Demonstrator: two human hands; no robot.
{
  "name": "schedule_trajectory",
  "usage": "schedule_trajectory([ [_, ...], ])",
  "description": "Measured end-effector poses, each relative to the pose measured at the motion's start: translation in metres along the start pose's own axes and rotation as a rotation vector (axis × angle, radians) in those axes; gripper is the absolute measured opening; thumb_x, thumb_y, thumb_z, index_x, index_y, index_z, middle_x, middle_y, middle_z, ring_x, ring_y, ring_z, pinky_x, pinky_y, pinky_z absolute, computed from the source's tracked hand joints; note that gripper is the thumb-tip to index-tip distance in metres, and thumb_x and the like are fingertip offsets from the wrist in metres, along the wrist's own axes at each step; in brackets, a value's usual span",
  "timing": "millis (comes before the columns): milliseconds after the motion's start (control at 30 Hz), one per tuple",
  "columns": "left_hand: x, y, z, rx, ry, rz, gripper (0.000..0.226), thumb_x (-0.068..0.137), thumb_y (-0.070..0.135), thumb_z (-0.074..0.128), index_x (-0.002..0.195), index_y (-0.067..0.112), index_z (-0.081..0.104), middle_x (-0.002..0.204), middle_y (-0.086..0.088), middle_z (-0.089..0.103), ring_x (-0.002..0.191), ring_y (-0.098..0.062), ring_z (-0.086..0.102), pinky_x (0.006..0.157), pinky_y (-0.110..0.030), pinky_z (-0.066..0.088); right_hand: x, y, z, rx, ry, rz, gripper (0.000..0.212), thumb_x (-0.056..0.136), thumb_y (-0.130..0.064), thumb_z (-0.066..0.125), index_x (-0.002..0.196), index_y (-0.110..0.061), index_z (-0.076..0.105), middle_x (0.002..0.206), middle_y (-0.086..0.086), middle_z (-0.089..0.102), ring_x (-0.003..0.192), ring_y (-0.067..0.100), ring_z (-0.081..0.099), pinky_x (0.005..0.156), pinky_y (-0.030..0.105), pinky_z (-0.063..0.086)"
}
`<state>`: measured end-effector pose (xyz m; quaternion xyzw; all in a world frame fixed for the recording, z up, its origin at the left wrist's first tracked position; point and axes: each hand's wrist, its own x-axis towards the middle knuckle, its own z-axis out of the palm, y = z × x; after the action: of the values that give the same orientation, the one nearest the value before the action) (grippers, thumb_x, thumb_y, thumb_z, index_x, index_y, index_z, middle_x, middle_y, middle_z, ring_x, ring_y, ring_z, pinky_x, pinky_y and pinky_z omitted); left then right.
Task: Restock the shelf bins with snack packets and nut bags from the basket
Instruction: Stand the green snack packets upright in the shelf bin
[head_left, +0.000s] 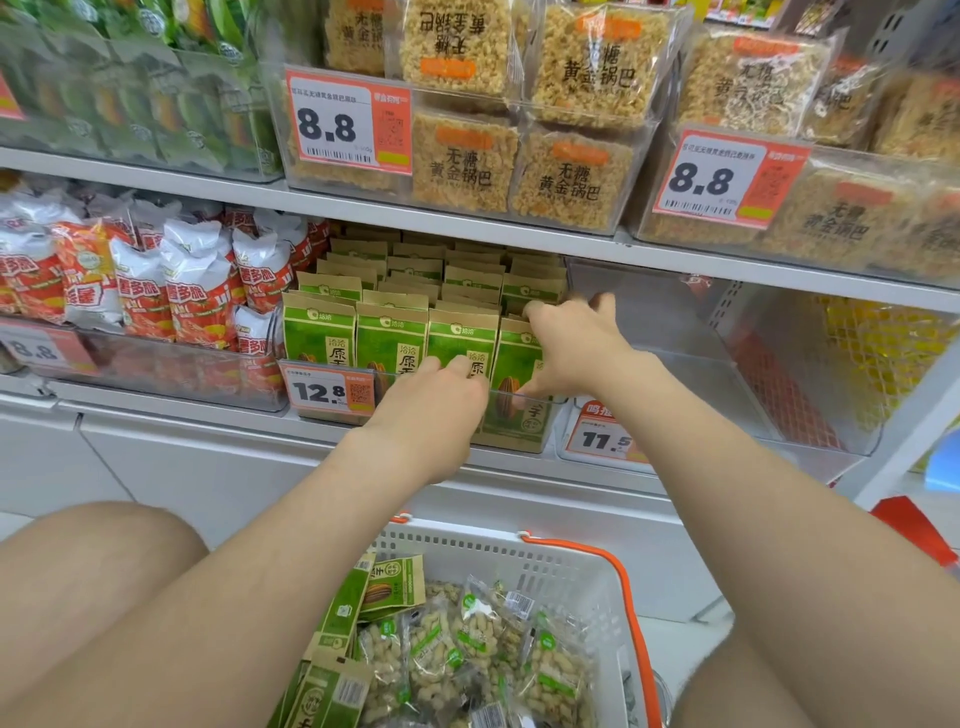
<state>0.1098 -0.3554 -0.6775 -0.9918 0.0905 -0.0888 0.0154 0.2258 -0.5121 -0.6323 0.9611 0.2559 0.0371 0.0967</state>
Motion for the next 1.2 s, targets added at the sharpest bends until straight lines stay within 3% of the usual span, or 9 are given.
schedule_trajectory([
  [133, 0.002, 0.000, 0.001, 0.027, -0.003, 0.007, 0.036, 0.097, 0.008, 0.059, 0.133, 0.011, 0.054, 0.129, -0.010, 0.051, 0.112, -0.032, 0.048, 0.089, -0.041, 0.049, 0.002, 0.000, 0.005, -0.080, 0.156, -0.014, 0.077, 0.059, -0.070, 0.085, 0.106, -0.023, 0.049, 0.095, -0.003, 0.065, 0.096, 0.029, 0.062, 0.106, 0.055, 0.032],
  [233, 0.004, 0.001, 0.001, 0.047, 0.002, 0.012, 0.038, 0.097, 0.010, 0.059, 0.135, 0.010, 0.053, 0.130, -0.010, 0.050, 0.113, -0.033, 0.047, 0.091, -0.042, 0.049, 0.004, -0.006, 0.013, -0.091, 0.244, -0.016, 0.079, 0.064, -0.060, 0.085, 0.120, -0.018, 0.049, 0.112, 0.004, 0.067, 0.108, 0.033, 0.060, 0.102, 0.053, 0.035],
  [333, 0.003, 0.003, 0.000, 0.049, 0.004, 0.006, 0.040, 0.097, 0.010, 0.059, 0.137, 0.010, 0.052, 0.131, -0.010, 0.050, 0.115, -0.033, 0.046, 0.090, -0.041, 0.049, 0.006, -0.009, 0.015, -0.098, 0.241, 0.017, 0.087, 0.064, -0.059, 0.086, 0.130, -0.017, 0.050, 0.138, 0.015, 0.050, 0.128, 0.039, 0.046, 0.107, 0.055, 0.034],
  [500, 0.002, 0.005, 0.000, 0.059, 0.002, 0.006, 0.042, 0.097, 0.008, 0.058, 0.138, 0.010, 0.052, 0.132, -0.011, 0.050, 0.115, -0.033, 0.046, 0.090, -0.040, 0.049, 0.012, 0.003, 0.021, 0.091, 0.148, 0.014, 0.120, 0.059, -0.070, 0.084, 0.151, -0.019, 0.027, 0.152, 0.022, 0.039, 0.144, 0.044, 0.035, 0.122, 0.063, 0.023],
  [667, 0.001, 0.005, 0.002, 0.056, 0.008, 0.009, 0.043, 0.098, 0.008, 0.058, 0.140, 0.010, 0.051, 0.135, -0.010, 0.049, 0.117, -0.033, 0.046, 0.093, -0.041, 0.051, 0.021, 0.013, 0.018, 0.098, 0.065, -0.043, 0.148, 0.046, -0.079, 0.086, 0.161, -0.027, 0.009, 0.169, 0.016, 0.015, 0.159, 0.038, 0.007, 0.121, 0.072, -0.001],
  [733, 0.001, 0.004, 0.003, 0.051, 0.012, 0.006, 0.044, 0.098, 0.008, 0.059, 0.141, 0.011, 0.051, 0.136, -0.010, 0.049, 0.118, -0.032, 0.047, 0.092, -0.040, 0.051, 0.022, 0.014, 0.013, 0.081, 0.006, -0.028, 0.155, 0.039, -0.082, 0.087, 0.161, -0.025, 0.010, 0.166, 0.012, 0.026, 0.156, 0.035, 0.022, 0.121, 0.074, 0.003],
  [833, 0.002, 0.004, 0.004, 0.049, 0.014, 0.006, 0.045, 0.098, 0.009, 0.061, 0.142, 0.011, 0.051, 0.136, -0.009, 0.049, 0.118, -0.032, 0.047, 0.092, -0.039, 0.052, 0.022, 0.013, 0.004, 0.073, -0.080, -0.002, 0.142, 0.035, -0.085, 0.087, 0.150, -0.021, 0.033, 0.145, 0.007, 0.055, 0.134, 0.033, 0.051, 0.118, 0.068, 0.027],
  [1033, 0.002, 0.001, 0.006, 0.031, 0.014, 0.013, 0.047, 0.099, 0.010, 0.061, 0.144, 0.012, 0.049, 0.136, -0.007, 0.049, 0.118, -0.030, 0.045, 0.094, -0.039, 0.051, 0.020, 0.013, 0.009, 0.115, 0.035, -0.010, 0.151, 0.036, -0.083, 0.087, 0.158, -0.029, 0.017, 0.159, 0.016, 0.034, 0.149, 0.044, 0.028, 0.120, 0.073, 0.011],
  [1200, 0.002, 0.000, 0.007, 0.043, 0.002, 0.025, 0.046, 0.100, 0.013, 0.060, 0.144, 0.012, 0.048, 0.134, -0.008, 0.048, 0.116, -0.031, 0.045, 0.095, -0.041, 0.050, 0.015, 0.018, 0.004, 0.364, 0.057, 0.014, 0.128, 0.055, -0.087, 0.077, 0.158, -0.033, 0.023, 0.158, 0.011, 0.035, 0.146, 0.041, 0.031, 0.119, 0.063, 0.024],
])
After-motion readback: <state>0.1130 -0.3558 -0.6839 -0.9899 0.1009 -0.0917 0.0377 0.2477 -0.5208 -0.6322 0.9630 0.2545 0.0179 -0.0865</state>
